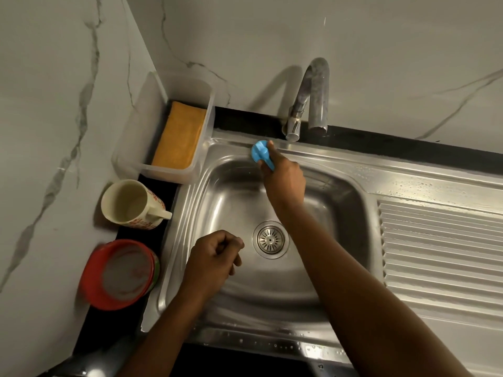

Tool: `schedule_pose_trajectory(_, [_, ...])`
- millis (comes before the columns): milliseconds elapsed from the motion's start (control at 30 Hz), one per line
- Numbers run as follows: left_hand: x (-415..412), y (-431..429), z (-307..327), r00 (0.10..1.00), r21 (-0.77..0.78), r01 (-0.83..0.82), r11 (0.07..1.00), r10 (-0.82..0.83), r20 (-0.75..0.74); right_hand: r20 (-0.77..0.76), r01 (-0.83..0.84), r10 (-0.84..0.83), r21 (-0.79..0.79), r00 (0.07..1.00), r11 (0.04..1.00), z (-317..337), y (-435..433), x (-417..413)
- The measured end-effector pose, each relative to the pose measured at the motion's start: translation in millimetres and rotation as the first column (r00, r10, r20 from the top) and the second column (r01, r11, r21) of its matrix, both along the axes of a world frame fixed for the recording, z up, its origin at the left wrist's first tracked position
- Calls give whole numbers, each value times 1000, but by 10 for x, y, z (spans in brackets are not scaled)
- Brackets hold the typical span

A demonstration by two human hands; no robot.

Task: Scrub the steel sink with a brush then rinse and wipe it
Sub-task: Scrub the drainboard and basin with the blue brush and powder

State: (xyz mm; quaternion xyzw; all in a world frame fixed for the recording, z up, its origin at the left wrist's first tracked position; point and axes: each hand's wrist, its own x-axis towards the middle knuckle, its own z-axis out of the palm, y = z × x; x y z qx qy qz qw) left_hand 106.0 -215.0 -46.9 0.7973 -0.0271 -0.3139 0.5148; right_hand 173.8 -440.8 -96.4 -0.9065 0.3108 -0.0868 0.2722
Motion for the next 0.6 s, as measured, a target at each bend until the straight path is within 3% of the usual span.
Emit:
schedule_pose_trajectory(133, [33,45,0,1000,27,-14,1000,14,-6,17,-103,101,141,995,985,115,289,409])
schedule_pose_trajectory(267, [42,5,11,1000,22,-21,1000,21,-13,32,-66,60,270,998,961,153,141,455])
schedule_pose_trajectory(467, [1,-119,11,1000,-19,13,1000,-14,-25,4,197,-203,218,979,956,156,-454,-352])
schedule_pose_trajectory(600, [-28,-173,6,999,-33,31,999,-32,-24,2,61,-62,97,998,993,296,-342,-318])
